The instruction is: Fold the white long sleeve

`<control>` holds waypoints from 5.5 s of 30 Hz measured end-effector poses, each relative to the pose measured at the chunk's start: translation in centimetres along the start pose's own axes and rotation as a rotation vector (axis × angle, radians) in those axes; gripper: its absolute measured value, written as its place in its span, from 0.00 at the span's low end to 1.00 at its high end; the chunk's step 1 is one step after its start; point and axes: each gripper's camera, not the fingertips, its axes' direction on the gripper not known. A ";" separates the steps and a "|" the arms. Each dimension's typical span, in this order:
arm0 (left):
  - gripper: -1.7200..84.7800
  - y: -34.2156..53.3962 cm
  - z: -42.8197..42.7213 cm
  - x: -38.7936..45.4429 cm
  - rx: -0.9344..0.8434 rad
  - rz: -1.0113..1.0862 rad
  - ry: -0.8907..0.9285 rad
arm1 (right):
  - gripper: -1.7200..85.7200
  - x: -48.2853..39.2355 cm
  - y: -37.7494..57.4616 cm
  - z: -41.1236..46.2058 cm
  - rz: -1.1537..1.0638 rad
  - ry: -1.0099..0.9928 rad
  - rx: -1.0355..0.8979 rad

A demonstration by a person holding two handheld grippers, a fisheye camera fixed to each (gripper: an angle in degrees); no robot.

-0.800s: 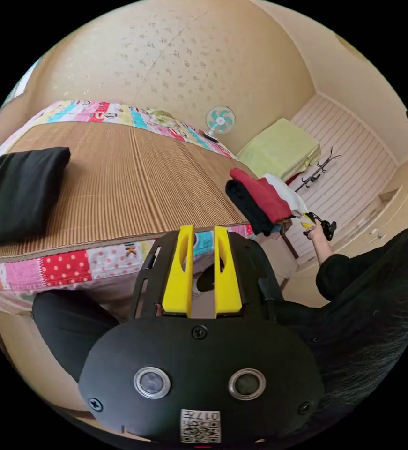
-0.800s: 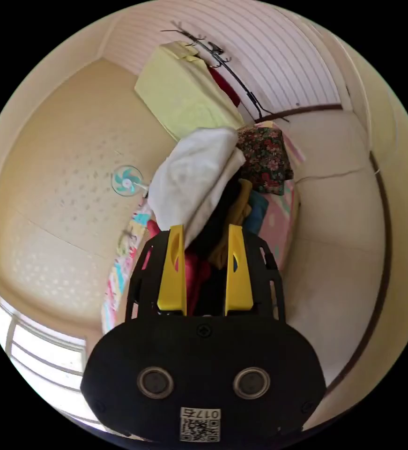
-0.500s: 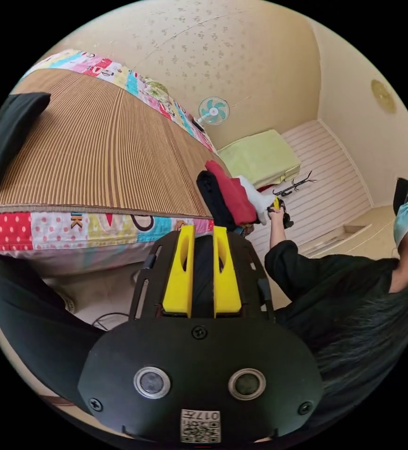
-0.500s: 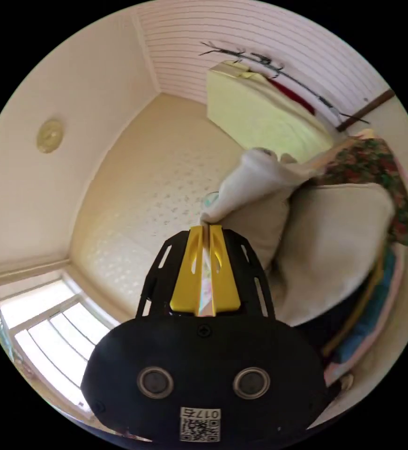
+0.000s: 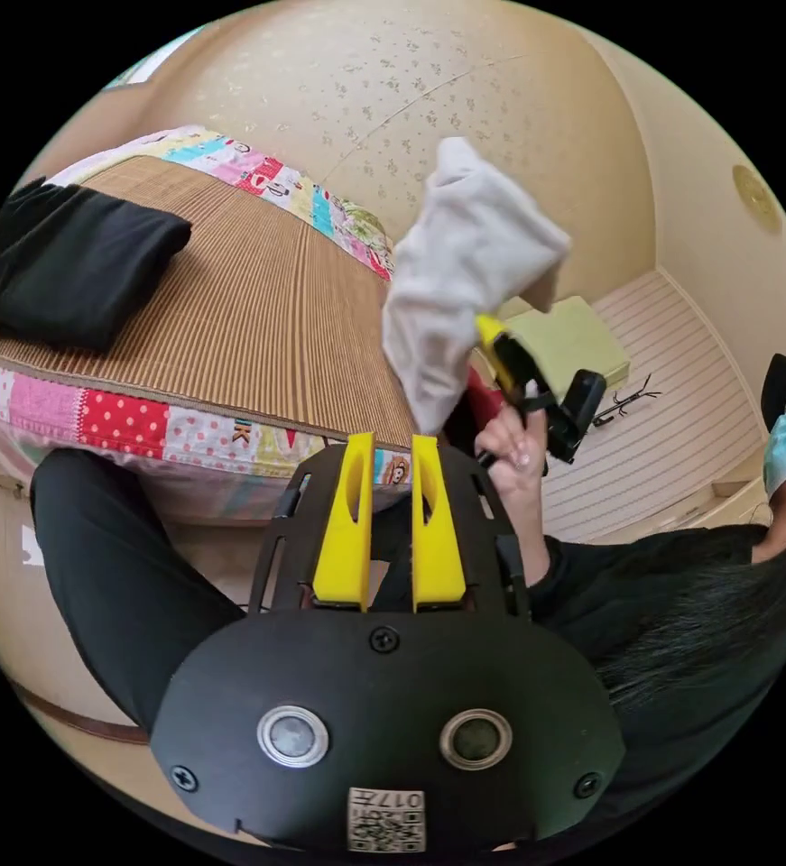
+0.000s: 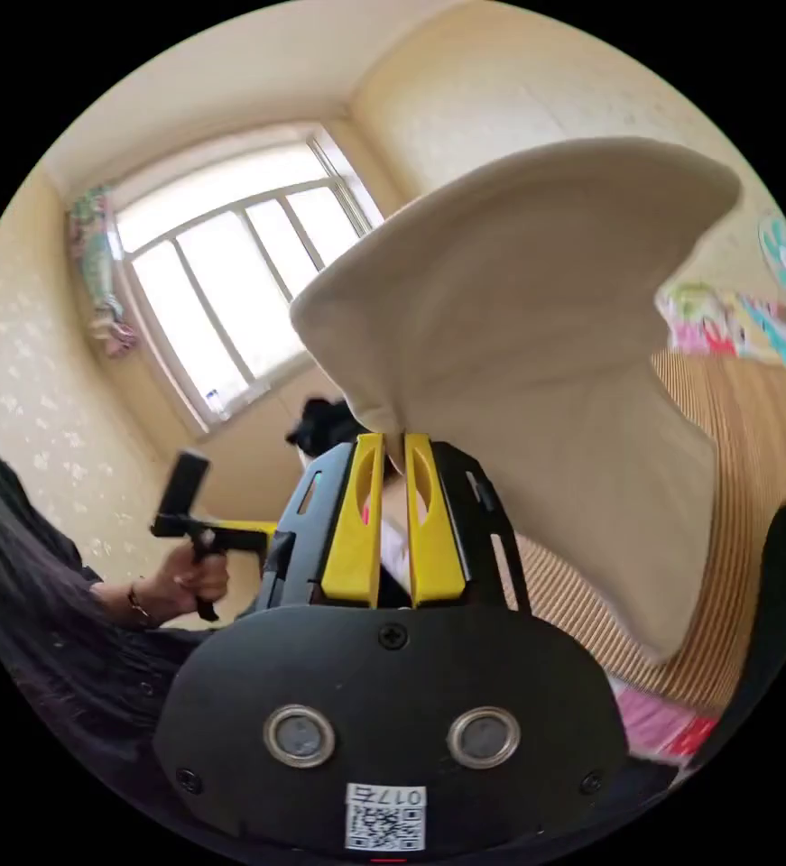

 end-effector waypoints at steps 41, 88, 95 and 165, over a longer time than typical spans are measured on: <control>0.11 1.0 -3.1 -6.9 0.033 -0.060 0.057 | 0.18 24.0 -6.5 14.5 0.235 0.480 -0.528; 0.06 -2.9 -24.7 16.5 0.620 0.394 0.417 | 0.07 -7.1 1.1 -22.1 -0.324 0.285 -0.083; 0.05 3.8 -31.9 28.9 0.877 0.712 0.126 | 0.06 -5.8 7.2 -22.8 -0.103 0.303 0.216; 0.07 -21.5 -21.3 -12.2 0.691 -0.156 -0.098 | 0.02 5.6 5.3 13.3 -0.039 0.569 -0.478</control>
